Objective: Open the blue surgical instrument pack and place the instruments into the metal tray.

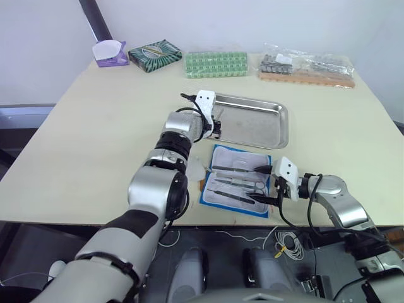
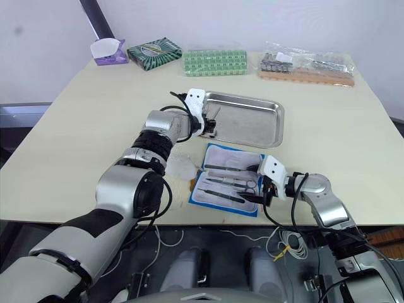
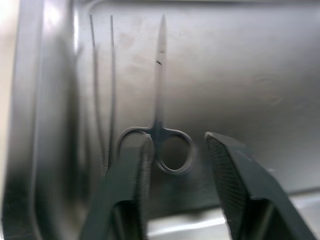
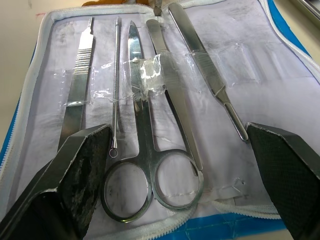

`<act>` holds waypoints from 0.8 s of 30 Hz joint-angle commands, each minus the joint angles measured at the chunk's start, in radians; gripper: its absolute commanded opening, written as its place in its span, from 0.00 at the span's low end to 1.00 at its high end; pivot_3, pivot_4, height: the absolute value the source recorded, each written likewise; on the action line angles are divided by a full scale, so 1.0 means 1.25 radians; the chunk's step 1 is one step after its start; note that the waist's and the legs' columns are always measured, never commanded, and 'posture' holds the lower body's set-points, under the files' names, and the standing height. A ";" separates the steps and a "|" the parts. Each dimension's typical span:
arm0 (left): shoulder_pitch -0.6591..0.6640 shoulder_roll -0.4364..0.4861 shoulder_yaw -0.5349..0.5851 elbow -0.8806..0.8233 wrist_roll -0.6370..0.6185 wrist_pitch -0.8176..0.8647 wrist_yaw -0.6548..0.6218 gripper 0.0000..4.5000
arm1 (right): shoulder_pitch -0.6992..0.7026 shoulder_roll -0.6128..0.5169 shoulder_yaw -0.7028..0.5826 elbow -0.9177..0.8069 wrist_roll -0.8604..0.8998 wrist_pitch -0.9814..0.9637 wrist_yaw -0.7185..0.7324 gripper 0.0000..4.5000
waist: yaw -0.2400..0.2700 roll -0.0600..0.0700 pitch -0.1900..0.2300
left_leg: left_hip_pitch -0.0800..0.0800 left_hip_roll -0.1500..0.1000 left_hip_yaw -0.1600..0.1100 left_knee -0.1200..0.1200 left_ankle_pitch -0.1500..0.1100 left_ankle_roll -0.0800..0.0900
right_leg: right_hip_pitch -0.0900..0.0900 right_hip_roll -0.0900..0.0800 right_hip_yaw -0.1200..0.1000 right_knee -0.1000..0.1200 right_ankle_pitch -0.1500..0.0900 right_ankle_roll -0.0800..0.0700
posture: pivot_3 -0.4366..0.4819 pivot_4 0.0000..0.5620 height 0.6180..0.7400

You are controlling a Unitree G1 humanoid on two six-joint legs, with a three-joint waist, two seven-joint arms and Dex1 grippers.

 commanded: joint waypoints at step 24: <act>0.528 0.369 -0.114 -0.803 -0.259 -0.131 -0.703 0.43 | 0.033 0.043 0.000 0.292 -0.027 -0.228 0.026 1.00 | 0.000 -0.005 -0.007 | 0.008 0.003 0.001 -0.006 0.000 -0.001 | 0.004 -0.002 0.003 -0.001 0.000 -0.003 | 0.48 0.27 1.00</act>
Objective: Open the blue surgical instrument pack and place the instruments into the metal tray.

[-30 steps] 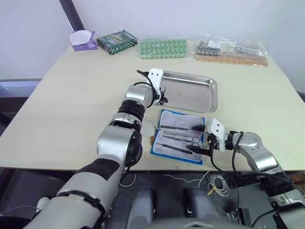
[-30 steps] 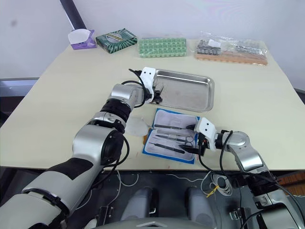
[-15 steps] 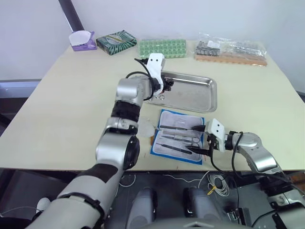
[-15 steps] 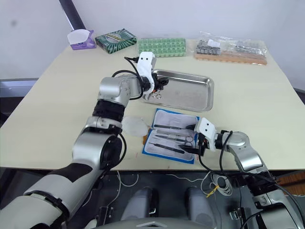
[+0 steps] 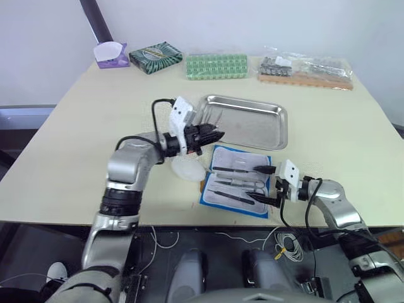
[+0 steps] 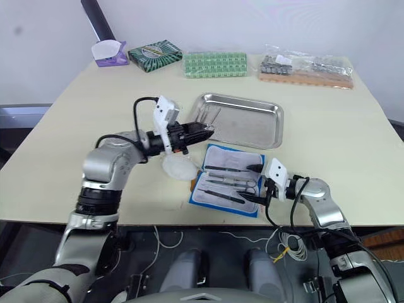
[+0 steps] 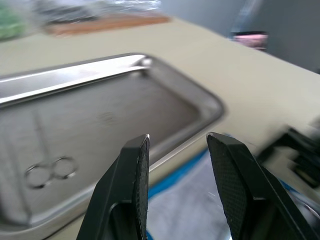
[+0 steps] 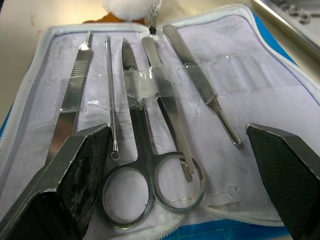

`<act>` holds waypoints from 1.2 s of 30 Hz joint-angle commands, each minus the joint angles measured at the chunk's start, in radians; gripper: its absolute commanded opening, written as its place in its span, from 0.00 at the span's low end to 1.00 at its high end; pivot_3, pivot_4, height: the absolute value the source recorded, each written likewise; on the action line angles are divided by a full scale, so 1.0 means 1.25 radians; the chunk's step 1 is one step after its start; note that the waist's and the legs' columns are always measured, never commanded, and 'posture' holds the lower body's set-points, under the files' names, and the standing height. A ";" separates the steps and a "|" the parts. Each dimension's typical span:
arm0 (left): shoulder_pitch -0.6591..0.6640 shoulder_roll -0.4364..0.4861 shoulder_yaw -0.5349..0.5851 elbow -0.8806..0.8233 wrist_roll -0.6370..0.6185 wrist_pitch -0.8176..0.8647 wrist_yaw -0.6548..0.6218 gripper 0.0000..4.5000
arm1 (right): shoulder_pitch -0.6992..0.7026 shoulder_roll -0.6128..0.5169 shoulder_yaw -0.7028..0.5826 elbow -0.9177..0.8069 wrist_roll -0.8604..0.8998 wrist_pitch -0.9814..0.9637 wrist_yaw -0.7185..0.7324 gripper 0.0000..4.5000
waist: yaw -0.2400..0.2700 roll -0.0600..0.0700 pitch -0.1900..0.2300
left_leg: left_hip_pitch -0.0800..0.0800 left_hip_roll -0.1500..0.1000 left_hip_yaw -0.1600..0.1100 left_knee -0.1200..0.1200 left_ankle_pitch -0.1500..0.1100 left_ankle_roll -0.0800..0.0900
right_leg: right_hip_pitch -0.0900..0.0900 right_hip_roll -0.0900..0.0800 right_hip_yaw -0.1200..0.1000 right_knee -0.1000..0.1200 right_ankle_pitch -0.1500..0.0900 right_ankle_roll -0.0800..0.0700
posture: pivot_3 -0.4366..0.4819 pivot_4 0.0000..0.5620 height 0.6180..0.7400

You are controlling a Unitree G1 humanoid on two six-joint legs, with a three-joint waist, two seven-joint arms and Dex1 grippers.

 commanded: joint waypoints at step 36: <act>-0.323 -0.067 -0.341 0.516 0.334 -0.459 -0.348 0.70 | 0.041 -0.021 0.003 0.142 -0.043 -0.031 0.010 1.00 | 0.008 -0.003 -0.006 | 0.003 -0.003 -0.002 -0.004 0.000 0.000 | 0.004 -0.014 -0.015 -0.005 -0.001 0.000 | 0.48 0.27 1.00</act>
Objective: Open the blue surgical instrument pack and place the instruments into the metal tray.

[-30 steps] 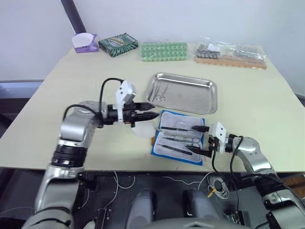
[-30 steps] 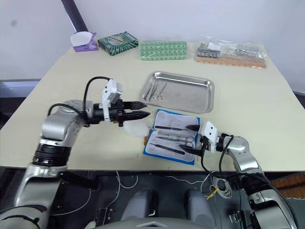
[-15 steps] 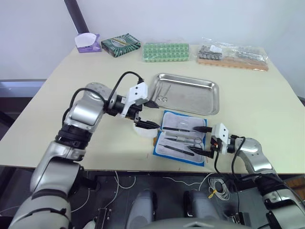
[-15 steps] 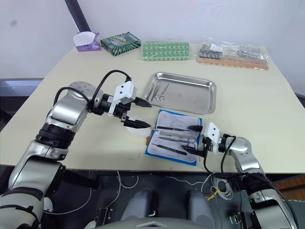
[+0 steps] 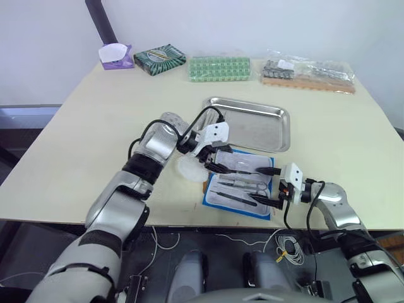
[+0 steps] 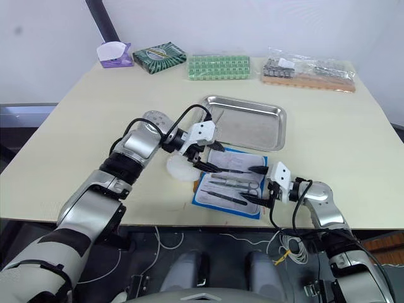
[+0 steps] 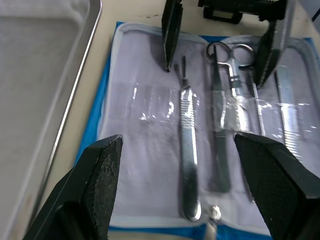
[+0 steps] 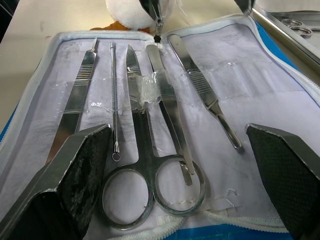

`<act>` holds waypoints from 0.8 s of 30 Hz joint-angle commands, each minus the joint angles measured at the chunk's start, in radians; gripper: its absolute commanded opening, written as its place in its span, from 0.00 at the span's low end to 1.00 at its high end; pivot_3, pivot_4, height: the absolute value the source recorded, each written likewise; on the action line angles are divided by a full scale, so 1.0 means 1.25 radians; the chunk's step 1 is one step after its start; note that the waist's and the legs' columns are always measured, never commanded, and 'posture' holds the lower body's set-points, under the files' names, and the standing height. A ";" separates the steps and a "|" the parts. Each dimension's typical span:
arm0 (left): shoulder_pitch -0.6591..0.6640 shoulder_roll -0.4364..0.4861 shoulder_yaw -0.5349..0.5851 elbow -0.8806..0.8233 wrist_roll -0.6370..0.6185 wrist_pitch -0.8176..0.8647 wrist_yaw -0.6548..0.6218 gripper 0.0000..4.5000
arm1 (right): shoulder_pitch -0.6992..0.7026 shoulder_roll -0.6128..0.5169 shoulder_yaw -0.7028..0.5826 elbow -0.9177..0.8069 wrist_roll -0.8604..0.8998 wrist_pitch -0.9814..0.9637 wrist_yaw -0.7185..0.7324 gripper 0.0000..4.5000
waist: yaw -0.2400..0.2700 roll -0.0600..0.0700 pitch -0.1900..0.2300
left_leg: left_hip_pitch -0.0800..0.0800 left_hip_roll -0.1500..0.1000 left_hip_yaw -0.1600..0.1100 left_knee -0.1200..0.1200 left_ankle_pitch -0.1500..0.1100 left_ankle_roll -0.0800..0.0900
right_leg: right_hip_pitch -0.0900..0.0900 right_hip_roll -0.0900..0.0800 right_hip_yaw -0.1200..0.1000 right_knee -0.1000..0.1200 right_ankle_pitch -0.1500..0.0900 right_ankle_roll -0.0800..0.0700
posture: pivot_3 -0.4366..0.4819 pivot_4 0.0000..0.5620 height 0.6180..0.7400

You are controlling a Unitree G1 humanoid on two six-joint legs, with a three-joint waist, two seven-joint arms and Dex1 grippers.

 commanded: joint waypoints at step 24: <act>-0.011 -0.065 -0.014 0.108 0.128 -0.128 0.046 0.41 | 0.055 -0.031 0.023 0.019 -0.066 0.097 -0.046 1.00 | -0.001 0.001 0.001 | -0.001 0.000 -0.003 0.000 0.000 -0.001 | 0.000 -0.001 -0.003 -0.001 -0.001 0.001 | 0.48 0.27 1.00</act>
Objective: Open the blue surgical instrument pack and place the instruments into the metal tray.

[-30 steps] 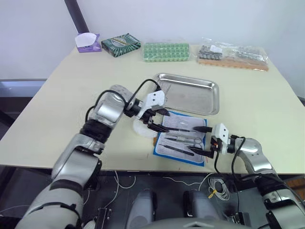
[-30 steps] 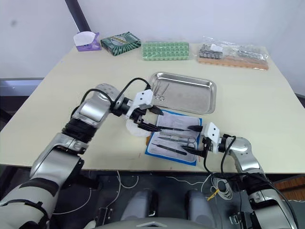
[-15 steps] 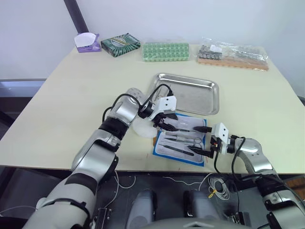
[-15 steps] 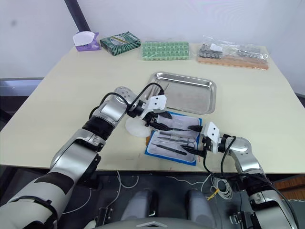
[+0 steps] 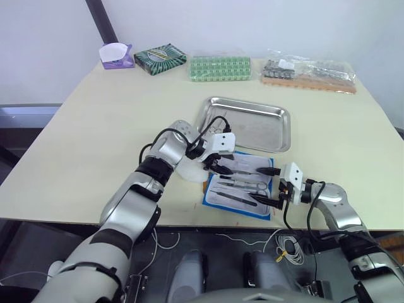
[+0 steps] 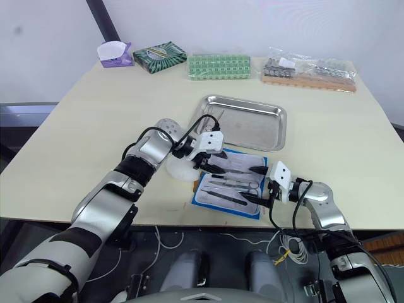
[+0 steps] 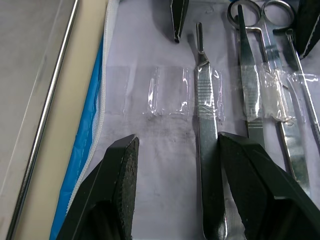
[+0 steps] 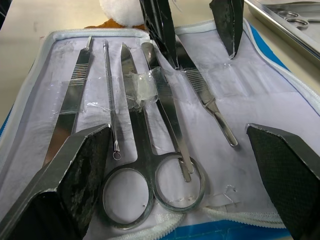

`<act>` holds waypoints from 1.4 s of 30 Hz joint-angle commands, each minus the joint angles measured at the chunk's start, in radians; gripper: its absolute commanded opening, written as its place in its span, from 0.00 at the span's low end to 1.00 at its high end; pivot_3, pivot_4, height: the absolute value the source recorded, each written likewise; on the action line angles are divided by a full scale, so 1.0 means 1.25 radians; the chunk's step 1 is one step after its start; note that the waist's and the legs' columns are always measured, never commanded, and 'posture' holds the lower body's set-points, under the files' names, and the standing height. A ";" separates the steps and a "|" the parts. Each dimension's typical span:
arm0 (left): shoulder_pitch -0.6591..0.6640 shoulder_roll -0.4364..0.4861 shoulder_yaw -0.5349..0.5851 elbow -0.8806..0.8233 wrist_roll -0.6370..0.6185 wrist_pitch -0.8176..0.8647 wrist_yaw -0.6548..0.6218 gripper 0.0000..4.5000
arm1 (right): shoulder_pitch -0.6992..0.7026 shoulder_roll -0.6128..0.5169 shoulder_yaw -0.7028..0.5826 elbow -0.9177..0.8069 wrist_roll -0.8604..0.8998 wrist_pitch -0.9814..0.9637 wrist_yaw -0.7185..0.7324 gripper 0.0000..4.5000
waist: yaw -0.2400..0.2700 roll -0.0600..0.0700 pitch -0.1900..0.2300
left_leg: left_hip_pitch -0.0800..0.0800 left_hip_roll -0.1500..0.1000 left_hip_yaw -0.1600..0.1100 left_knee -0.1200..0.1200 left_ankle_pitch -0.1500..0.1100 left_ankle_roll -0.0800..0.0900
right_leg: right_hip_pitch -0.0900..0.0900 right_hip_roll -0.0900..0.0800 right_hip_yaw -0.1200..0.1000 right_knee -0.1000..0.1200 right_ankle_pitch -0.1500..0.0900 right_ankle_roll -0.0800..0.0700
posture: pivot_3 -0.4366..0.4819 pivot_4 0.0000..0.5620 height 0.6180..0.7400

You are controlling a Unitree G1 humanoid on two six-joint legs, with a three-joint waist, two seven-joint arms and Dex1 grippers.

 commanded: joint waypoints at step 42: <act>-0.046 0.031 0.019 -0.078 -0.036 0.044 -0.124 0.61 | 0.035 -0.019 0.040 0.069 -0.078 0.065 -0.037 1.00 | 0.000 0.002 0.001 | 0.000 0.001 -0.002 -0.001 -0.002 -0.003 | 0.002 -0.014 -0.023 -0.003 -0.001 0.002 | 0.48 0.27 1.00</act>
